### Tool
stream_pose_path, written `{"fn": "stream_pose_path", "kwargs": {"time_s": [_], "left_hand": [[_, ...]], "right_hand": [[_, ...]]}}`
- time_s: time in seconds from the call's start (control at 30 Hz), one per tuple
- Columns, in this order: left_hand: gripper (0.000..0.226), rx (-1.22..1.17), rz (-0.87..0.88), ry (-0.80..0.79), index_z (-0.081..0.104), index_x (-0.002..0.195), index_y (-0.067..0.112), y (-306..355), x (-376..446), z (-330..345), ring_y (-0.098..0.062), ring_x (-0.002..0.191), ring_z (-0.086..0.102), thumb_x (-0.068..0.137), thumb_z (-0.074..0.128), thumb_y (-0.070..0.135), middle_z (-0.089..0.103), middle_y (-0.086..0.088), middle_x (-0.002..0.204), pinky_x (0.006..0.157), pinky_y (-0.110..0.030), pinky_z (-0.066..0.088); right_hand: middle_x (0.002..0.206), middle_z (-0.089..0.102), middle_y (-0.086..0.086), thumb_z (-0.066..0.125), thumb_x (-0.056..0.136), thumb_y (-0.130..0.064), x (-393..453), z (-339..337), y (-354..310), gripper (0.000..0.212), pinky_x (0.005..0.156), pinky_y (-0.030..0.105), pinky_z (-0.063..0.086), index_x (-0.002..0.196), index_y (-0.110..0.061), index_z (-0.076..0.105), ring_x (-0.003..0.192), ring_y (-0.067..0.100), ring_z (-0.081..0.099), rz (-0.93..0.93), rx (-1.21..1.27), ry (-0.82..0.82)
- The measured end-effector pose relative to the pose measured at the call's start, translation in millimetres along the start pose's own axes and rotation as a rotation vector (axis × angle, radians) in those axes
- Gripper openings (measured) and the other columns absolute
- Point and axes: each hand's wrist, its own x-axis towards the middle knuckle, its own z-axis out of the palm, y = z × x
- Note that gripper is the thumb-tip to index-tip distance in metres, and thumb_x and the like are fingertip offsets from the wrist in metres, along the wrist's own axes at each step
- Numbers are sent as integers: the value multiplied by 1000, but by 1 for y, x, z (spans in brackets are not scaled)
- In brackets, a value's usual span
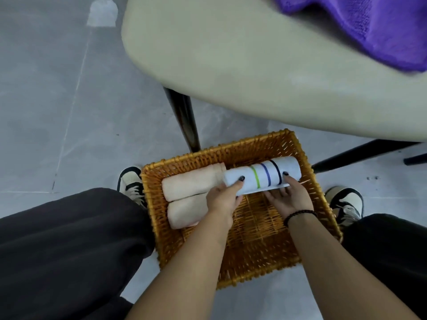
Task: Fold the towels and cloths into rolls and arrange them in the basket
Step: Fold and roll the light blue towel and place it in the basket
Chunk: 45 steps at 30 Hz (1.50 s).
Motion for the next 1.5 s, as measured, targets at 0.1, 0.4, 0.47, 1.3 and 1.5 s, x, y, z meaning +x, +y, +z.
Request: {"fn": "stream_pose_path", "kwargs": {"time_s": [0.1, 0.4, 0.47, 1.3, 1.5], "left_hand": [[24, -4, 9, 37, 58, 89, 11, 5, 12, 7, -20, 94, 64, 78, 78, 7, 64, -8, 104, 80, -26, 54], [41, -51, 38, 129, 65, 101, 9, -1, 18, 14, -17, 95, 69, 69, 87, 24, 67, -1, 104, 72, -19, 50], [36, -59, 42, 90, 66, 96, 9, -3, 9, 5, -17, 94, 69, 69, 87, 20, 69, -5, 102, 68, -18, 55], [31, -67, -258, 287, 51, 127, 11, -54, -5, -126, -23, 85, 53, 100, 39, 4, 56, -10, 100, 86, -36, 45], [30, -64, -159, 436, 50, 130, 9, -64, -2, -114, -19, 73, 49, 101, 42, 11, 53, -5, 89, 66, -30, 45]], "right_hand": [[112, 59, 15, 57, 91, -4, 9, 11, 1, 13, 96, 46, 48, 102, -8, 54, 105, 29, 58, -1, 39, 45], [105, 62, 11, 61, 88, -5, 24, 14, 1, 16, 91, 36, 51, 103, -9, 58, 95, 22, 62, -24, -16, 69], [104, 61, 11, 62, 83, -6, 17, 6, 3, 30, 87, 36, 53, 113, -8, 57, 94, 23, 61, -26, 15, 36], [118, 53, 14, 50, 81, 14, 4, -20, 74, 40, 76, 43, 56, 116, -4, 53, 100, 32, 56, 389, -1383, 36], [139, 46, 14, 50, 79, 20, 13, -17, 80, 61, 73, 44, 57, 131, -11, 49, 108, 37, 54, 382, -1326, 21]]}}
